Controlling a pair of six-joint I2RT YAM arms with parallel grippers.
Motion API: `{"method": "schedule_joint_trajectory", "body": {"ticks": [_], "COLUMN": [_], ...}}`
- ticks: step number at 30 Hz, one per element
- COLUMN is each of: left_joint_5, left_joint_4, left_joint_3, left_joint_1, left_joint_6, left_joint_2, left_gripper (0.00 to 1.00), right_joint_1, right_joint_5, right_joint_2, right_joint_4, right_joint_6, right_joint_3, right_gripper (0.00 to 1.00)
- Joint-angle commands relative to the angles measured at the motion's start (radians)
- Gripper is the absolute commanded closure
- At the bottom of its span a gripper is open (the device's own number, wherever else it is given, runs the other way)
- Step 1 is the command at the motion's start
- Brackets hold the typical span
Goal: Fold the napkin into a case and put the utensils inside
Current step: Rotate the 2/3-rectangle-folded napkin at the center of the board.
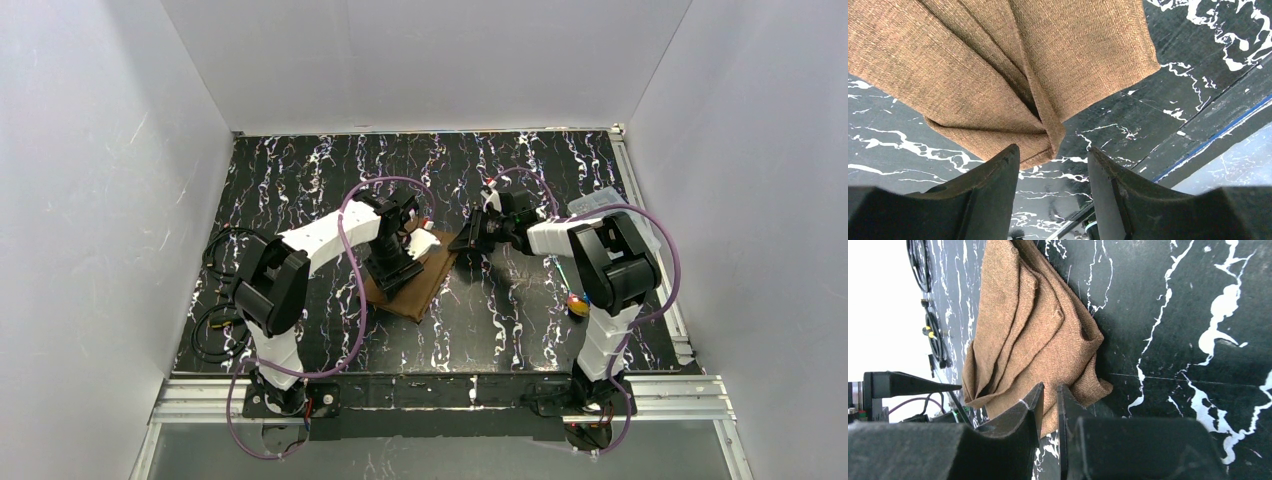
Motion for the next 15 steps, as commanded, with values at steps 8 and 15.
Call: {"method": "schedule_joint_trajectory", "body": {"ticks": [8, 15], "left_joint_5": [0.001, -0.035], "left_joint_4": [0.041, 0.08], "left_joint_3": [-0.019, -0.059], "left_joint_1": [-0.015, -0.015], "left_joint_6": [-0.016, -0.006], "left_joint_2": [-0.003, 0.016], "left_gripper": [0.51, 0.69], "right_joint_1": [0.004, 0.007], "right_joint_5": [-0.056, -0.05], "right_joint_2": [-0.035, 0.036], "right_joint_4": [0.045, 0.065], "right_joint_6": [0.04, 0.038], "right_joint_3": [0.063, 0.028], "right_gripper": [0.75, 0.77]}}
